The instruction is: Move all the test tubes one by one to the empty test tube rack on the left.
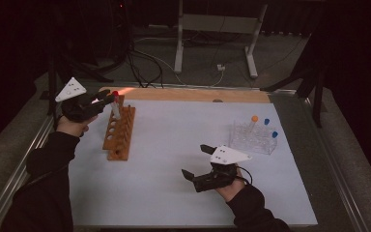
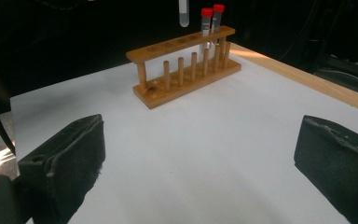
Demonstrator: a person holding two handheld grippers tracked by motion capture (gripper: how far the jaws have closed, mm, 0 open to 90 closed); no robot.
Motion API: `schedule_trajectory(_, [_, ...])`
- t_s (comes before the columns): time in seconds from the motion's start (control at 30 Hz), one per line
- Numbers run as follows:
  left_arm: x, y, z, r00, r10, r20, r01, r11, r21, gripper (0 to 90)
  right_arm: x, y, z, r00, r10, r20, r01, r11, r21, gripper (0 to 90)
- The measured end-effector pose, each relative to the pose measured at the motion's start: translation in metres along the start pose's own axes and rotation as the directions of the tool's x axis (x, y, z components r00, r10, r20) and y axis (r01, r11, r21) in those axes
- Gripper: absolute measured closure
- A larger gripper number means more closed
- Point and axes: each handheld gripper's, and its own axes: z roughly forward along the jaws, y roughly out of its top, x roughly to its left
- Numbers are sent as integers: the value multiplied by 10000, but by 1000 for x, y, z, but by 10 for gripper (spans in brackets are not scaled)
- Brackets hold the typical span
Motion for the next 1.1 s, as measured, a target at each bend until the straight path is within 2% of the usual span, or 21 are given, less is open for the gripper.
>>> schedule_trajectory(0.2, [15,-6,10,9986,-261,-467,270,9995,176,718,0,-1,0,10000,24,-70,-24,10000,14,18])
schedule_trajectory(0.27, [18,-9,15,9976,-289,-625,308,9991,305,718,0,-1,1,10000,28,-63,-28,10000,41,18])
schedule_trajectory(0.33, [22,-12,18,9964,-500,-686,519,9983,266,718,0,-1,0,10000,35,-72,-35,10000,41,18])
schedule_trajectory(0.47, [25,-19,24,9938,-541,-975,575,9978,325,718,-1,-1,0,10000,52,-73,-52,10000,13,18])
schedule_trajectory(0.8, [28,-36,33,9910,-810,-1068,871,9948,537,718,-1,-2,0,9999,74,-156,-74,10000,53,18])
schedule_trajectory(1.1, [25,-55,44,9906,-901,-1030,1000,9904,956,718,0,-2,0,9997,121,-215,-120,9999,35,18])
